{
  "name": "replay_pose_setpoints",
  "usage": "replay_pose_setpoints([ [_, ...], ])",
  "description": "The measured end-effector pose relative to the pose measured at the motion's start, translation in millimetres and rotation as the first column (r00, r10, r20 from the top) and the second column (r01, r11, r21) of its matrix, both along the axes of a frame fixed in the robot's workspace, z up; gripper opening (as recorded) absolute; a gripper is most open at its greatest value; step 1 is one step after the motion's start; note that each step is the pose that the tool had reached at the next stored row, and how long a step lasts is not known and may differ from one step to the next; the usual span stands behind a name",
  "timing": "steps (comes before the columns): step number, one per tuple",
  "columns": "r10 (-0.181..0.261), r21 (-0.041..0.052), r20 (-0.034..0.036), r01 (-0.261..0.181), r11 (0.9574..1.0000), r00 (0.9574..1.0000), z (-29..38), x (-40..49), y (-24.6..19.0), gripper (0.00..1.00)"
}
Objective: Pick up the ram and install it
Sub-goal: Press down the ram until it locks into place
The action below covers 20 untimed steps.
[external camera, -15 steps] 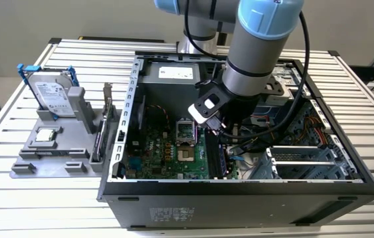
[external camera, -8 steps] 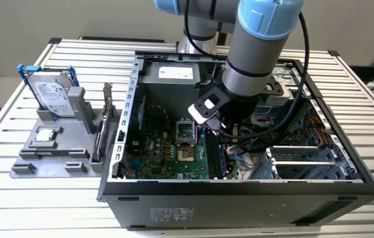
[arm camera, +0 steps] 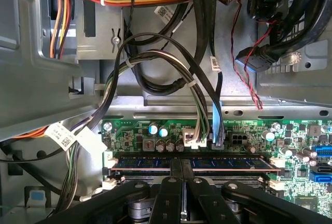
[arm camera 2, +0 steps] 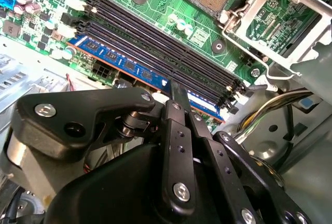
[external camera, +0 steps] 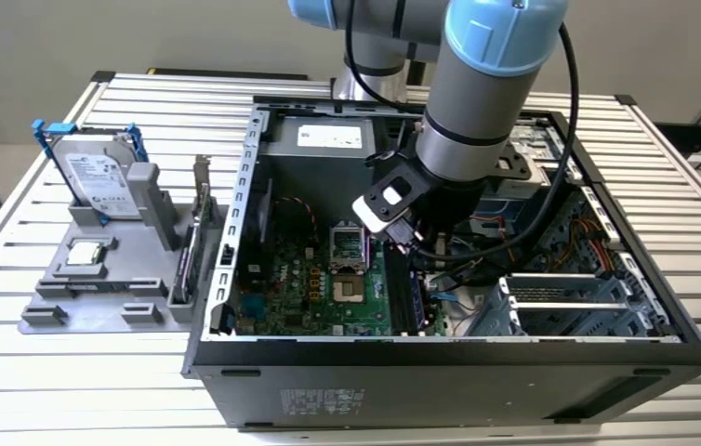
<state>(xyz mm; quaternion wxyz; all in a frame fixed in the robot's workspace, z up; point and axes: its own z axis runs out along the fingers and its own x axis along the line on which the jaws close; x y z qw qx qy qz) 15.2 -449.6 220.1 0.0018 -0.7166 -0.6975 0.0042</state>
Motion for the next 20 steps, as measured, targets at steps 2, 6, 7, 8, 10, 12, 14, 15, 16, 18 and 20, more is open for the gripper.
replay_pose_setpoints([
  [2,0.0,0.0002,0.0001,0.0,1.0,1.0,-0.2,0.0,0.0,0.0],
  [6,0.0,0.0003,0.0001,0.0,1.0,1.0,-0.3,0.0,0.0,0.0],
  [7,0.0,0.0004,0.0001,0.0,1.0,1.0,-0.4,0.0,0.0,0.0],
  [8,0.0,0.0004,0.0002,0.0,1.0,1.0,-0.4,0.0,0.1,0.0],
  [10,0.0,0.0003,0.0001,0.0,1.0,1.0,-0.5,0.0,0.1,0.0],
  [12,0.0,0.0004,0.0001,0.0,1.0,1.0,-0.6,0.0,0.0,0.0],
  [14,0.0,0.0003,0.0001,0.0,1.0,1.0,-0.6,0.0,0.0,0.0],
  [15,0.0,0.0003,0.0002,0.0,1.0,1.0,-0.7,0.0,0.0,0.0],
  [16,0.0,0.0004,0.0002,0.0,1.0,1.0,-0.8,0.0,0.0,0.0],
  [18,0.0,0.0005,0.0001,0.0,1.0,1.0,-0.8,0.0,0.1,0.0],
  [20,0.0,0.0004,0.0001,0.0,1.0,1.0,-0.8,0.0,0.1,0.0],
])
